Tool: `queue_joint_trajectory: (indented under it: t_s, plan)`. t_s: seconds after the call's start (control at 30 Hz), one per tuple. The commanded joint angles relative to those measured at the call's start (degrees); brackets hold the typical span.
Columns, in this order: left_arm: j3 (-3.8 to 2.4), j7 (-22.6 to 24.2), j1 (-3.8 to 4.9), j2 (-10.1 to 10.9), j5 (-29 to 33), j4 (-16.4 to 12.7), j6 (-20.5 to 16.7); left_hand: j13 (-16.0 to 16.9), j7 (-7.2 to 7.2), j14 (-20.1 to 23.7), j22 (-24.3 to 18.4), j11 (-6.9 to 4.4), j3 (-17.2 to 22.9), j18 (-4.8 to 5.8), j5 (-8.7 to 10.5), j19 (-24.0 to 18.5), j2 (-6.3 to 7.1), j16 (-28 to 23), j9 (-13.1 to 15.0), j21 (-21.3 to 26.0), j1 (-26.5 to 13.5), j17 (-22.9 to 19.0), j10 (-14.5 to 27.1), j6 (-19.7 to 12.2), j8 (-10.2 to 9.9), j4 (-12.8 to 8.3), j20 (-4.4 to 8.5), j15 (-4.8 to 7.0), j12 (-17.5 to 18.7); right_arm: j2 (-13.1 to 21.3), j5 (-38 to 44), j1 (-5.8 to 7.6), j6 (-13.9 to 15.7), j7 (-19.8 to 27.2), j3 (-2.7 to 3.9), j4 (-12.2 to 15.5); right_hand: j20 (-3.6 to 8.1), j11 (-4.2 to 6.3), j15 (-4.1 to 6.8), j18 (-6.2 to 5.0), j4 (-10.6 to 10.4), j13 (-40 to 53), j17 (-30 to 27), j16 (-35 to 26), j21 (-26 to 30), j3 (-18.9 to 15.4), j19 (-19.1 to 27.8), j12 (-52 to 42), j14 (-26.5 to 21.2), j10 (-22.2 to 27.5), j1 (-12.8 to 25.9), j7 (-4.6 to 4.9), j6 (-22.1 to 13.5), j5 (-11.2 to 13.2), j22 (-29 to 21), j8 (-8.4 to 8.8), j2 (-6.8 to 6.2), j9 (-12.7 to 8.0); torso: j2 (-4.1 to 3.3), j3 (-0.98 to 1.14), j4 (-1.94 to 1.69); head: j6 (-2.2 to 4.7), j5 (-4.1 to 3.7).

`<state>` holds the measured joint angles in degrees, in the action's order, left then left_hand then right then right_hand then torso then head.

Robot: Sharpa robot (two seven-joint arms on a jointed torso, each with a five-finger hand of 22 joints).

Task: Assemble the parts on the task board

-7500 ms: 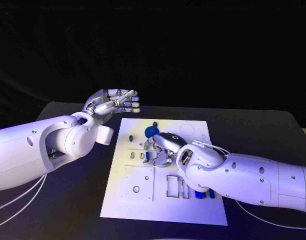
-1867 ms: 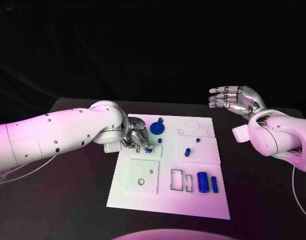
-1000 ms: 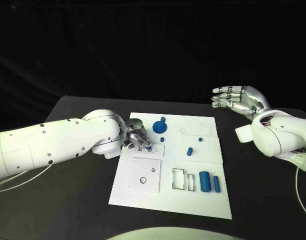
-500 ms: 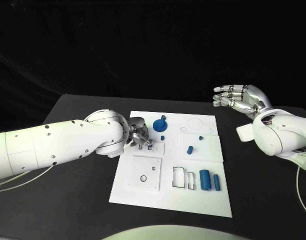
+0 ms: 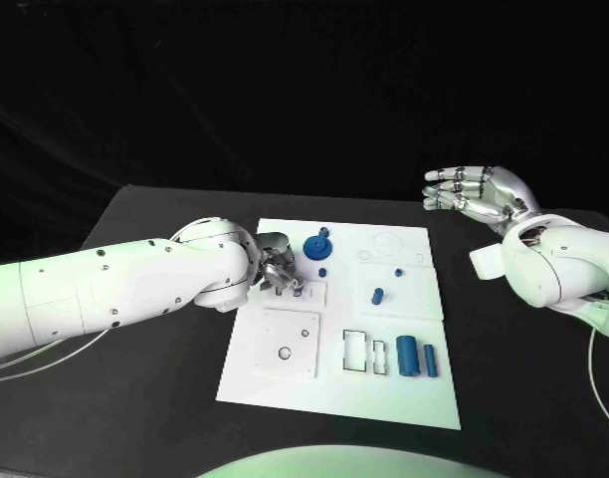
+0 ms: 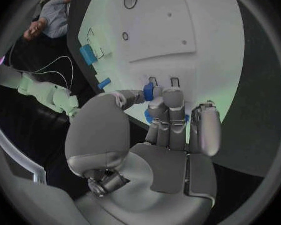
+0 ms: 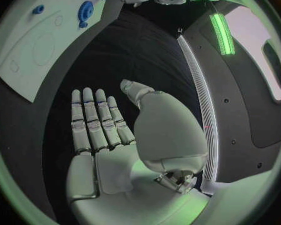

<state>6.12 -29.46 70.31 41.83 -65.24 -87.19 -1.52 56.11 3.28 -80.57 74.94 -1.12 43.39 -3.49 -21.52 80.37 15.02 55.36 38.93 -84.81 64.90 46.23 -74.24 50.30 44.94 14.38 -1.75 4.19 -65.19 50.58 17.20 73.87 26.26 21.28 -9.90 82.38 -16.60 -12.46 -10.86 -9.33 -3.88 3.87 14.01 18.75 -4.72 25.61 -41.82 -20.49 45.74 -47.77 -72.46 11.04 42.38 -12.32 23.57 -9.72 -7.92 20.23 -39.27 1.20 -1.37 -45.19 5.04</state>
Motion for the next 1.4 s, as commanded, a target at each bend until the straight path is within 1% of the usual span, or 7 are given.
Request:
queue_joint_trajectory:
  t_s: [0.03,0.37,0.47,0.67,0.93,1.33,1.4]
  plan:
    - [-0.01,0.0,-0.05,-0.2,-1.3,0.1,1.7,-0.1,-0.07,0.1,1.5,-0.1,13.2,0.43,-0.31,0.3,-0.29,0.0,0.1,-0.3,-0.2,0.0,-0.3,0.3,0.2,-13.6,0.02,0.43,0.0,0.0,0.0,-0.03,-1.0,0.4,0.01,0.1,0.12,-0.45,-0.06,-0.17,0.0,-0.1,-0.1,-0.3,0.3,-0.3,0.4,-0.1,-0.3,0.0,0.2,5.38,0.0,-0.2,0.0,0.27,0.14,0.0,0.02,-0.03,-0.06,-0.12,-0.02]
    - [-0.01,-0.1,-0.12,-0.1,-1.7,-0.3,3.5,0.6,-0.12,0.1,1.7,-0.15,13.2,0.48,-0.38,0.5,-0.28,0.0,0.2,-0.4,-0.3,0.0,-0.7,0.3,0.4,-13.8,0.03,0.46,-0.6,0.0,0.0,-0.03,-1.0,0.3,0.01,0.0,0.12,-0.45,-0.06,-0.17,-0.1,-0.1,-0.1,-0.3,0.3,-0.4,0.4,-0.1,-0.4,0.1,0.2,5.38,0.0,-0.2,-0.1,0.27,0.17,-0.1,-0.01,-0.06,-0.07,-0.85,-0.01]
    - [-0.01,-0.2,-0.16,0.0,-1.8,-0.3,3.8,0.2,-0.12,0.1,1.8,-0.15,13.2,0.48,-0.39,0.5,-0.28,0.0,0.2,-0.4,-0.3,0.0,-0.6,0.3,0.4,-13.8,0.04,0.46,-0.3,0.0,0.0,-0.05,-1.1,0.3,0.01,0.0,0.12,-0.45,-0.06,-0.17,-0.1,-0.1,-0.1,-0.3,0.3,-0.4,0.4,-0.1,-0.4,0.1,0.2,5.38,0.0,-0.2,-0.1,0.27,0.17,-0.1,0.07,-0.08,-0.09,-0.9,-0.09]
    - [-0.02,-0.3,-0.2,0.1,-2.0,-0.2,4.3,0.2,-0.13,0.1,1.8,-0.16,13.2,0.48,-0.4,0.5,-0.29,0.0,0.2,-0.4,-0.3,0.0,-0.6,0.3,0.4,-13.8,0.04,0.46,-0.4,0.0,0.0,-0.07,-1.2,0.3,0.01,0.0,0.12,-0.45,-0.06,-0.17,-0.1,-0.1,-0.1,-0.2,0.3,-0.4,0.4,-0.1,-0.4,0.0,0.3,5.37,0.1,-0.2,-0.2,0.25,0.26,-0.1,0.04,0.01,0.0,-0.87,-0.06]
    - [-0.02,-0.3,-0.21,0.1,-2.0,-0.2,4.9,0.1,-0.14,0.1,1.8,-0.16,13.2,0.49,-0.41,0.5,-0.31,0.0,0.3,-0.4,-0.3,0.0,-0.5,0.3,0.5,-13.8,0.04,0.47,-0.3,0.0,0.0,-0.09,-1.2,0.3,0.01,0.0,0.12,-0.45,-0.06,-0.17,-0.2,-0.1,-0.1,-0.2,0.4,-0.4,0.4,-0.2,-0.4,0.0,0.4,5.37,0.1,-0.2,-0.2,0.24,0.31,-0.1,0.07,0.02,-0.07,-0.92,-0.03]
    - [-0.02,-0.3,-0.21,0.1,-2.0,-0.1,5.1,0.2,-0.15,0.1,1.9,-0.18,13.3,0.5,-0.43,0.5,-0.37,0.0,0.3,-0.4,-0.4,0.0,-0.6,0.3,0.5,-13.8,0.05,0.48,-0.4,0.1,0.0,-0.09,-1.2,0.2,0.01,0.0,0.13,-0.44,-0.06,-0.16,-0.3,-0.1,-0.2,-0.2,0.4,-0.5,0.3,-0.2,-0.4,0.0,0.4,5.36,0.2,-0.2,-0.3,0.22,0.39,-0.1,0.04,-0.01,-0.01,-0.95,-0.06]
    - [-0.02,-0.3,-0.21,0.1,-2.0,-0.1,5.1,0.2,-0.15,0.1,1.8,-0.18,13.3,0.49,-0.43,0.5,-0.38,0.0,0.3,-0.4,-0.4,0.0,-0.6,0.3,0.5,-13.8,0.05,0.48,-0.4,0.1,0.0,-0.09,-1.2,0.2,0.01,0.0,0.16,-0.4,0.02,-0.34,-0.3,-0.1,-0.3,-0.2,0.0,-0.6,-0.5,-0.3,-0.4,0.1,0.4,5.33,0.2,-0.3,-0.3,0.2,0.52,-0.2,0.05,0.01,-0.03,-0.92,-0.01]
